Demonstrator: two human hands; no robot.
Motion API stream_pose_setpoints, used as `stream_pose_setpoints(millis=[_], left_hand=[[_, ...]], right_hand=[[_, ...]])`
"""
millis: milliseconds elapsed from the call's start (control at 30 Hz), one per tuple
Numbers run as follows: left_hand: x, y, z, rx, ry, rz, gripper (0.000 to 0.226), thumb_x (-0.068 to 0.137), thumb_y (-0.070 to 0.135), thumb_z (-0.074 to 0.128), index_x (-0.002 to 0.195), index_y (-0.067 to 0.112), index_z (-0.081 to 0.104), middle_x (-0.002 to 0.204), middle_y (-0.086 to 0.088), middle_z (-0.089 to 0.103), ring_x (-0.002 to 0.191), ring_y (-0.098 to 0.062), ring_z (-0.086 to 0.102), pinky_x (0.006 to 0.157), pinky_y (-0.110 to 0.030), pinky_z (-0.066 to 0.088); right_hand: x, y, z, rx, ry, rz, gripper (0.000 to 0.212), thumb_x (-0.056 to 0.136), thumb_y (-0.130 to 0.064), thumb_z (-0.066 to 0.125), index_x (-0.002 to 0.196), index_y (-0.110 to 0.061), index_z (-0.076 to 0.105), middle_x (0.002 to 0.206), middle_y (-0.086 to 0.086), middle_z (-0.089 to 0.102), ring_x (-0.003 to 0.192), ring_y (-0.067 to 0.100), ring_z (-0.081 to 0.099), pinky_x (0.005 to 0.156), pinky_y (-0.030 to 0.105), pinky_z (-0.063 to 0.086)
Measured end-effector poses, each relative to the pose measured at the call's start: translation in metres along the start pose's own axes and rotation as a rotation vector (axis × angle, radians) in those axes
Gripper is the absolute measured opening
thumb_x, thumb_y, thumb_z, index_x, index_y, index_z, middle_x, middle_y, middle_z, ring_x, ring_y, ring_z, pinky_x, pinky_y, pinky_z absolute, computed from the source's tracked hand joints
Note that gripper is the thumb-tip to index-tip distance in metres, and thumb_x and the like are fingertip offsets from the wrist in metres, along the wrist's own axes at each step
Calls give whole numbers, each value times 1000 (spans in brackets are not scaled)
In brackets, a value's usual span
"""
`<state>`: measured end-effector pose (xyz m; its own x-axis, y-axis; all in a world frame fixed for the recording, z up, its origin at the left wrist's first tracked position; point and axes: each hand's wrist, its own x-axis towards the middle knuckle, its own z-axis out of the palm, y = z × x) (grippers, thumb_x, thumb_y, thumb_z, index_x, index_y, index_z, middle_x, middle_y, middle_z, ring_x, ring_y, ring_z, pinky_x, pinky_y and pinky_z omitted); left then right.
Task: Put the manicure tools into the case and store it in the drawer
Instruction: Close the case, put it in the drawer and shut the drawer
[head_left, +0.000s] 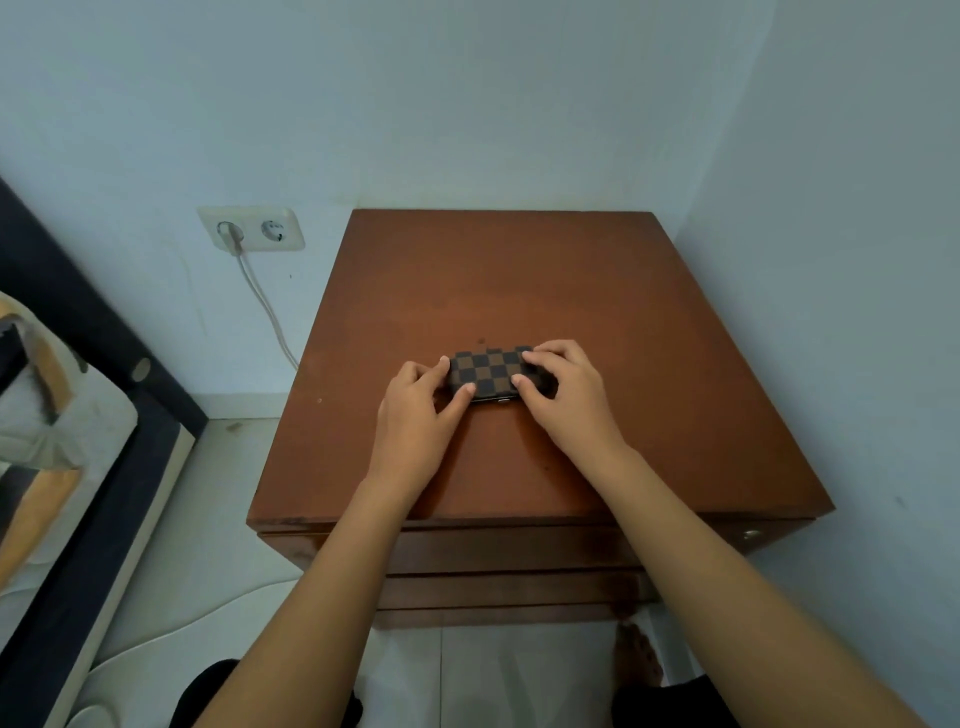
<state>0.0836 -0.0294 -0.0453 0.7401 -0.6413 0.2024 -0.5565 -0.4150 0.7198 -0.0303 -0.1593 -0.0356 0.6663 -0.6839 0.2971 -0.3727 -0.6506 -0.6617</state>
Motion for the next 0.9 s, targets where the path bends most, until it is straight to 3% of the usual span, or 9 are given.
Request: stream_pose_setpoints(millis=[100,200,300,367,500,600,767,900], left_hand=[[-2,2,-6,101,-57,13,56,90,42,54,138,15,44,112,-3,50,106,-23,49,93,-41,44],[-23,-5,-27,400,-102,64,55,91,48,46,138,21,45,130,-1,46,120,-23,39,97,-38,34],[-55,-31,-57,467,24,53,51,92,47,46,132,16,53,134,-8,50,126,-28,39,102,-44,33],[-76,-52,-77,459,147,-45,51,93,43,48,130,10,54,135,-16,49,125,-34,40,103,-48,34],[-113,-74,-93,166,240,-344,65,93,51,39,141,8,37,149,-17,34,138,-31,27,111,-50,24],[-130,-77,-82,-164,241,-428,67,93,57,32,147,17,27,153,-8,29,141,-25,26,113,-46,22],[-143,-68,-60,-412,324,-478,53,93,52,39,139,26,42,140,-2,49,128,-22,45,107,-38,34],[-153,-65,-56,-487,428,-488,43,92,43,49,130,23,53,128,-2,59,113,-15,54,98,-30,41]], right_hand=[[-3,-2,-8,-13,-69,12,38,89,-26,58,124,-11,57,126,1,52,117,15,48,94,19,34],[-24,11,-29,-79,-142,31,43,88,-29,59,129,-16,53,132,1,51,122,16,47,101,27,36],[-61,42,-62,-136,-36,91,39,87,-28,60,123,-13,59,133,5,55,125,21,48,106,33,36],[-87,66,-87,-171,107,156,36,86,-23,63,119,-7,61,131,12,57,127,26,47,108,34,32],[-135,100,-122,-109,374,409,50,88,-29,56,127,1,52,139,21,46,132,33,39,112,37,26],[-156,111,-120,32,450,571,53,94,-30,47,134,4,41,143,23,41,135,32,35,115,37,22],[-162,105,-99,308,395,663,50,98,-29,39,144,-11,29,150,9,36,137,24,35,115,37,26],[-166,99,-98,296,468,706,44,97,-29,43,136,-9,40,139,13,49,127,29,46,108,40,36]])
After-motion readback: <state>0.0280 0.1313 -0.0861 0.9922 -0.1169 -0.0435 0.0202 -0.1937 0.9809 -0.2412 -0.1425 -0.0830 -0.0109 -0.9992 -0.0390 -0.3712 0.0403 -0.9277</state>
